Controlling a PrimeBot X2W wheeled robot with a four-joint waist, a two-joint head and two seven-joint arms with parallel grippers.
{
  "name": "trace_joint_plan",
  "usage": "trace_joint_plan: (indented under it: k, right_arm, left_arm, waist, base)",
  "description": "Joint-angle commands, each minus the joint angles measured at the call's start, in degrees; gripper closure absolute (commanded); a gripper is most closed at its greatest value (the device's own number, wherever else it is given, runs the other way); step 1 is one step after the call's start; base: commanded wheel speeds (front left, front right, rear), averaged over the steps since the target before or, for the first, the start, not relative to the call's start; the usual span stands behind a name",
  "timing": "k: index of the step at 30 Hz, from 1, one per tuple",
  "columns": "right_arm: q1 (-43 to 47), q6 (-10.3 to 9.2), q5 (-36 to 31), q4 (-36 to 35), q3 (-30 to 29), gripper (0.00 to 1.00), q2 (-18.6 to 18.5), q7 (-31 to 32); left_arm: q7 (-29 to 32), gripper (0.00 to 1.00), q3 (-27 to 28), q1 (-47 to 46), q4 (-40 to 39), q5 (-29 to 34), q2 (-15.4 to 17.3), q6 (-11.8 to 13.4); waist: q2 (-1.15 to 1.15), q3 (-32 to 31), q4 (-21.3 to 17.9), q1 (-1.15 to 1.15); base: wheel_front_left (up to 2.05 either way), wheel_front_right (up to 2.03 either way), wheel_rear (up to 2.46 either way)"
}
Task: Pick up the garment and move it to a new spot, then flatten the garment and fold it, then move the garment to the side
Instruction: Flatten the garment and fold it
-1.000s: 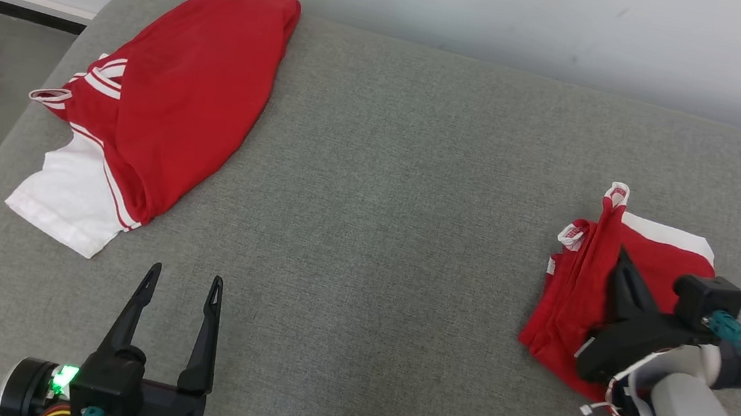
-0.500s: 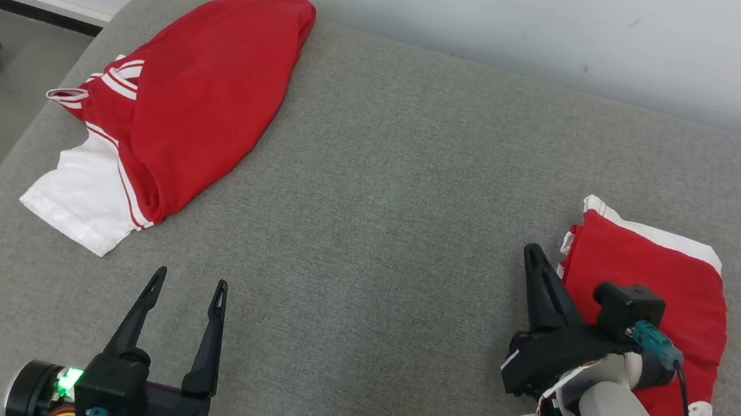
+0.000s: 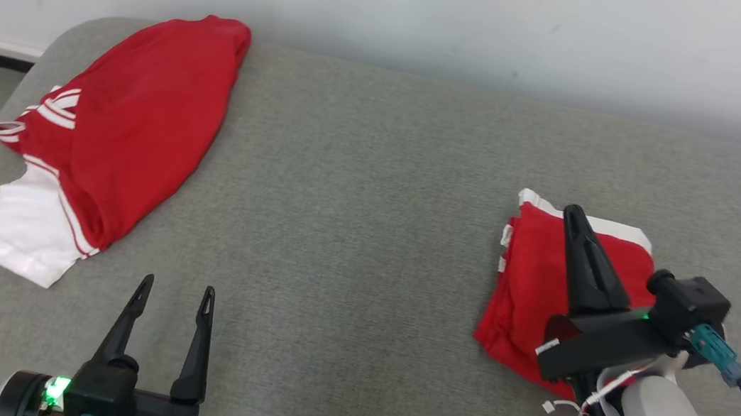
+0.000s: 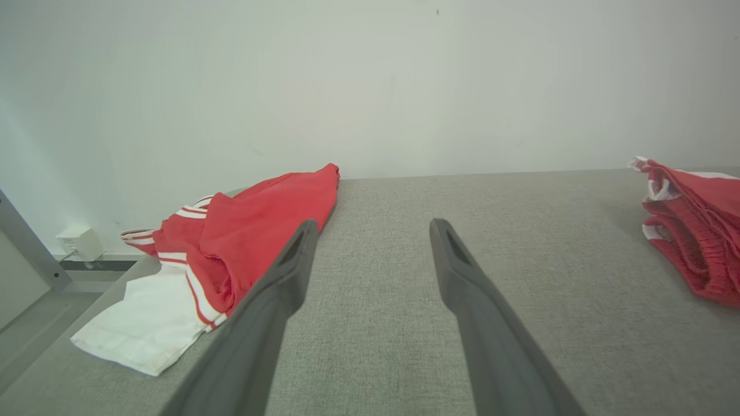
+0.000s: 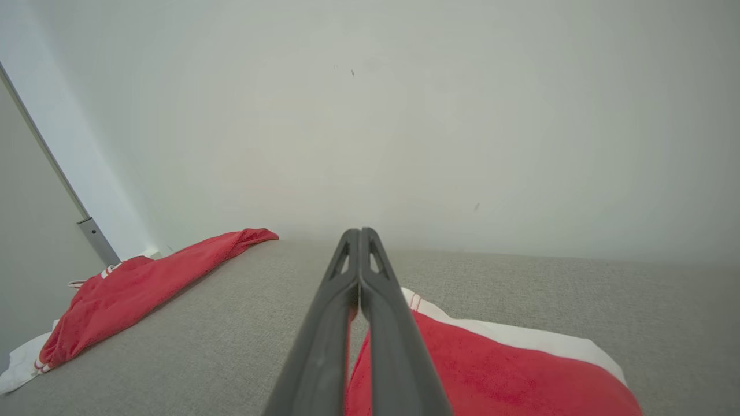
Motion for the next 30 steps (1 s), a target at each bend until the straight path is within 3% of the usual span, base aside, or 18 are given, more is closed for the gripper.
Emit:
trace_joint_plan:
  k: [1,10,18,23,25,26,30]
  right_arm:
    - [1.5,-0.11,0.1,-1.0,-0.3,1.00,-0.7,0.0]
    - [11.5,-0.11,-0.5,-7.0,-4.2,1.00,-4.4,0.0]
    - [21.4,-0.11,-1.0,-12.1,-10.4,1.00,-3.1,0.0]
    - [25.7,-0.11,-2.4,-14.5,-10.8,1.00,-2.0,0.0]
    - [26.4,-0.11,-2.7,-15.0,-10.8,0.50,-1.8,0.0]
    - [26.7,-0.11,-3.0,-15.0,-10.9,0.00,-1.6,0.0]
    - [27.7,-0.11,-4.1,-15.3,-11.5,0.00,-1.0,0.0]
  left_arm:
    - [-0.2,0.00,0.3,0.9,-0.2,0.3,0.2,0.0]
    - [-0.2,0.00,1.7,2.9,-0.3,0.1,0.6,0.1]
    - [-0.2,0.00,2.3,3.8,-0.5,0.1,0.7,-0.3]
    - [-0.2,0.00,2.7,4.7,-0.5,0.2,0.9,-0.4]
    - [-0.2,0.00,2.7,5.1,-0.7,0.4,1.0,-0.4]
    - [-0.2,0.00,2.7,5.3,-0.8,0.5,1.0,-0.2]
    - [-0.2,0.00,2.9,6.1,-0.9,0.4,1.2,-0.4]
  waist:
    - [0.00,-1.6,-2.6,0.00]
    - [0.00,-4.7,-7.3,0.00]
    - [0.00,-5.8,-9.2,0.00]
    - [0.00,-6.3,-9.6,0.00]
    - [0.00,-6.5,-9.5,0.00]
    - [0.00,-6.7,-9.5,0.00]
    - [0.00,-7.2,-8.8,0.00]
  base:
    - [0.00,0.00,0.00]
    - [0.00,0.00,0.00]
    - [0.00,0.00,0.00]
    - [0.00,0.00,0.00]
    - [0.00,0.00,0.00]
    - [0.00,0.00,0.00]
    - [0.00,0.00,0.00]
